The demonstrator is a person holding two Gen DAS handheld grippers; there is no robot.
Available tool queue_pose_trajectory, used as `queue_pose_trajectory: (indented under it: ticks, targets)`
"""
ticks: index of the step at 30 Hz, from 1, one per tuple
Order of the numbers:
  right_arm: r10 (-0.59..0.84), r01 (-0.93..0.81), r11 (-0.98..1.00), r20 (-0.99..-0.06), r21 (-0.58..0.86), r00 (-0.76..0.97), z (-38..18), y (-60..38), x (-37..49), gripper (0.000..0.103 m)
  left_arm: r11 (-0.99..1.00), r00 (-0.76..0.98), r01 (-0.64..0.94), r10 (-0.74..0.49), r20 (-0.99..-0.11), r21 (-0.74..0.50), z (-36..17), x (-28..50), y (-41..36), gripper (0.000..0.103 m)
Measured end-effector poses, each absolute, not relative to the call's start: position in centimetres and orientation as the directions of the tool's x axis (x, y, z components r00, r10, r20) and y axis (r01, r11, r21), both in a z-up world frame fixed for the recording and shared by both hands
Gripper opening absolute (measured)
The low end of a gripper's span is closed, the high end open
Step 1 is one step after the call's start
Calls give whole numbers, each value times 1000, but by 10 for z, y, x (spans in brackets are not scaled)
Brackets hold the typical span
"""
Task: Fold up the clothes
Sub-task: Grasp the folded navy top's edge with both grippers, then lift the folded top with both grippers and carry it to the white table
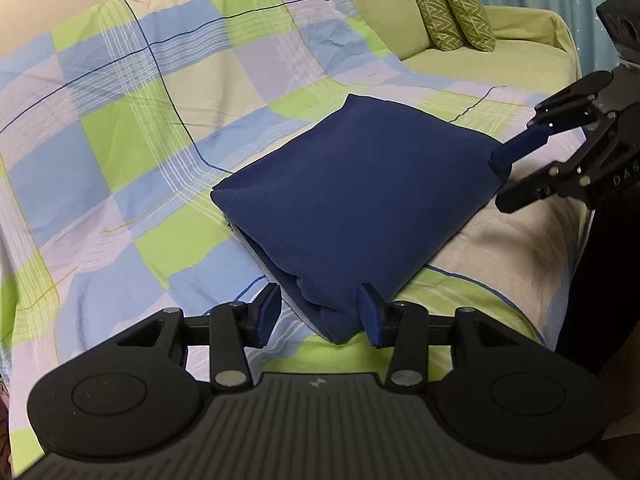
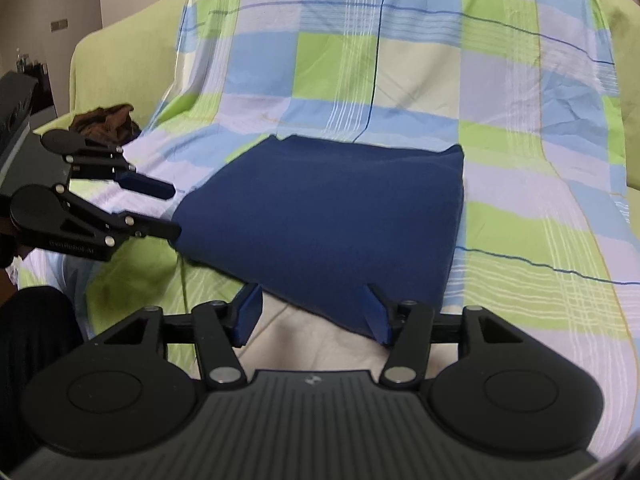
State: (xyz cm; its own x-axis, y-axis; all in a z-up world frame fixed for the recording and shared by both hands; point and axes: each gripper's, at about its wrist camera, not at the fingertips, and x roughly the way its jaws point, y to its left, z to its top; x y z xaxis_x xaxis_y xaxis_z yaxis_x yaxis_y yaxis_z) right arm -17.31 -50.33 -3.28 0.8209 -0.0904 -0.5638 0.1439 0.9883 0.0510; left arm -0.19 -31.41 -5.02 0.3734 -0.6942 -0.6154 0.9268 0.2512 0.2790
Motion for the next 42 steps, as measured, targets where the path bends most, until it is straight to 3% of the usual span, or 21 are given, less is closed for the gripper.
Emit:
queue_pose_trajectory:
  ticks: [6, 8, 10, 14, 18, 20, 24, 27, 29, 32, 35, 37, 42]
  targets:
    - [-101, 147, 989, -580, 33, 808, -38, -502, -172, 56, 255, 380, 924, -691, -615, 284, -51, -2, -314, 50]
    - [-126, 149, 989, -583, -9, 803, -37, -499, -174, 61, 223, 426, 896, -676, -602, 384, -50, -14, -312, 51]
    - [-169, 124, 985, -582, -116, 796, -35, -491, -177, 66, 123, 473, 819, -696, -539, 560, -51, -39, -305, 54]
    - [-282, 16, 904, -568, -427, 773, -44, -470, -180, 66, -12, 439, 755, -733, -520, 655, -61, -67, -307, 59]
    - [-339, -73, 798, -546, -598, 766, -58, -457, -166, 66, -50, 463, 715, -714, -526, 698, -79, -66, -331, 59]
    - [-386, -121, 703, -519, -701, 763, -71, -449, -155, 72, -76, 491, 673, -699, -520, 736, -92, -64, -342, 61]
    - [-428, -221, 547, -496, -808, 756, -93, -440, -138, 73, -80, 558, 540, -711, -428, 838, -115, -64, -359, 66]
    - [-415, -242, 493, -470, -836, 779, -101, -439, -126, 74, -66, 577, 506, -715, -395, 860, -120, -57, -374, 81]
    - [-404, -239, 465, -444, -852, 800, -105, -440, -115, 84, -72, 581, 496, -713, -393, 865, -120, -52, -382, 89]
    - [-395, -240, 459, -438, -855, 808, -105, -445, -104, 92, -90, 573, 519, -701, -425, 850, -113, -45, -387, 85]
    - [-389, -251, 463, -449, -850, 804, -101, -450, -109, 80, -112, 554, 550, -693, -461, 828, -104, -43, -384, 74]
    - [-387, -256, 470, -458, -845, 801, -102, -453, -108, 78, -133, 542, 566, -684, -488, 814, -101, -41, -388, 68]
    - [-385, -265, 482, -473, -835, 792, -106, -456, -90, 78, -187, 542, 550, -662, -518, 814, -105, -36, -402, 67]
